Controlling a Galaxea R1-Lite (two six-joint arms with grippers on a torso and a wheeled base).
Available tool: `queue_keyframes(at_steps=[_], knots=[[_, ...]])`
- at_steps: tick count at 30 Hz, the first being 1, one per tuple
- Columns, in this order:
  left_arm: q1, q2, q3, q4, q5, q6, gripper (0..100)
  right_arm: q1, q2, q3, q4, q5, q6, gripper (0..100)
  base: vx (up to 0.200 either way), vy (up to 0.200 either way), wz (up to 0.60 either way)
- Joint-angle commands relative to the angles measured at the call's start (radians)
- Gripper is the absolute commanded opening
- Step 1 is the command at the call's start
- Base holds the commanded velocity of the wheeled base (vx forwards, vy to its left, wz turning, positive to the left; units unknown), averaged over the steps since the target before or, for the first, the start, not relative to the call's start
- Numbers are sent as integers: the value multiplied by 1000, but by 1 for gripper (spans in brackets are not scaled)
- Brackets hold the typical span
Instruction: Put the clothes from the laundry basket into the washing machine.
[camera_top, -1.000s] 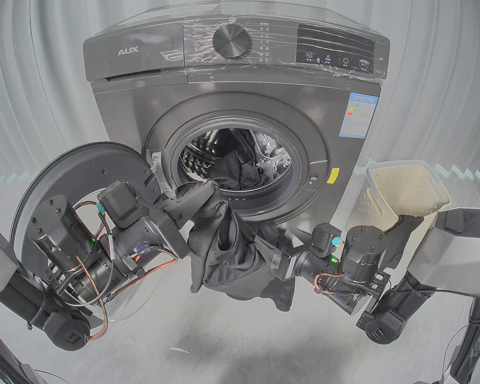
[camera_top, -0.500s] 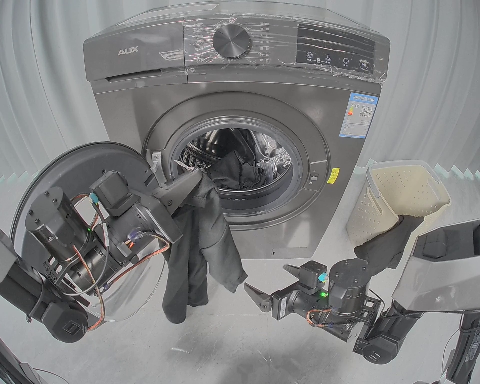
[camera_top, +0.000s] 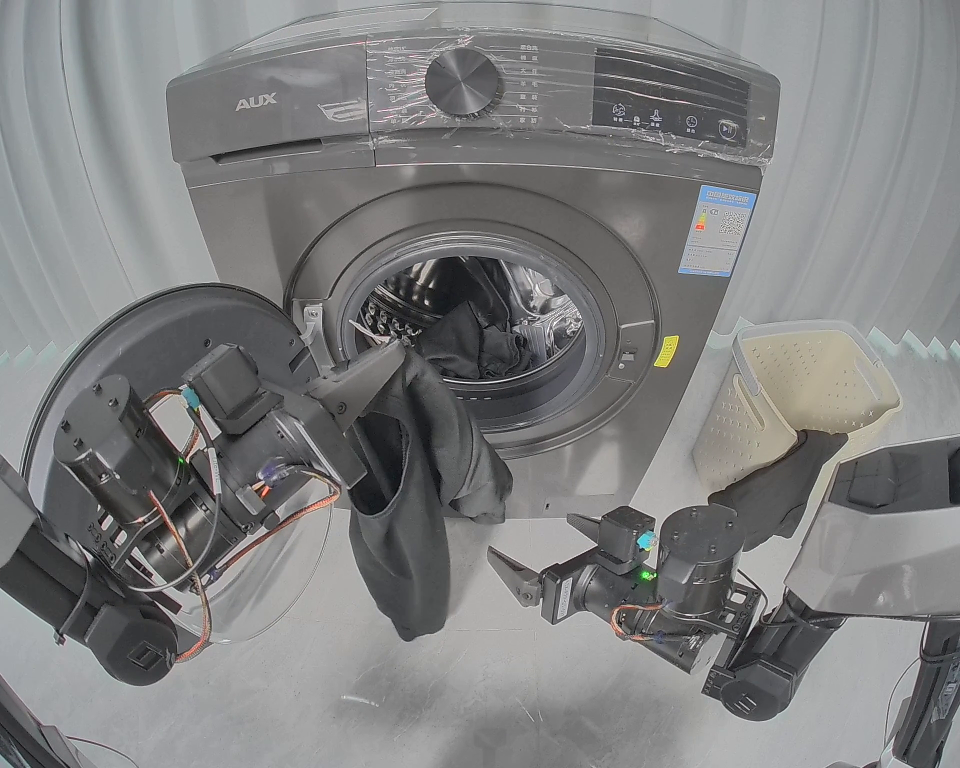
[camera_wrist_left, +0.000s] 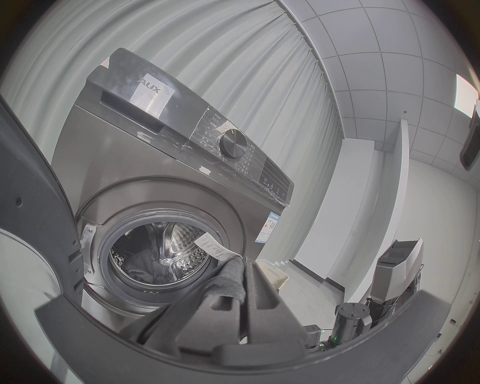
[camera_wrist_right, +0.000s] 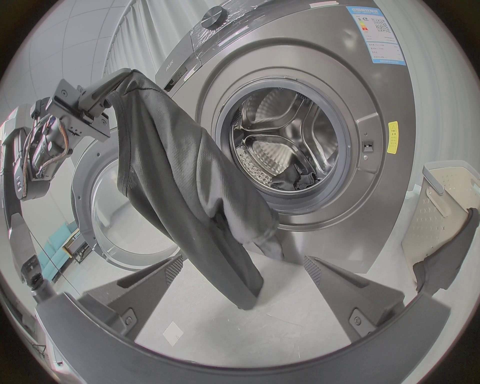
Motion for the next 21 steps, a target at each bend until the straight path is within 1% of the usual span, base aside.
queue_keyframes(at_steps=[1,11,17,21], knots=[[0,3,1,-1,0,0,0,-8,-8,-4,0,0,0,100,0,0,0],[-2,3,7,-1,0,2,0,-26,-22,-36,2,-1,-2,100,0,0,0],[-9,1,12,-1,0,2,0,-26,-16,-90,11,-1,-5,100,0,0,0],[-9,1,13,-1,0,3,0,-19,-12,-113,3,11,-6,100,0,0,0]])
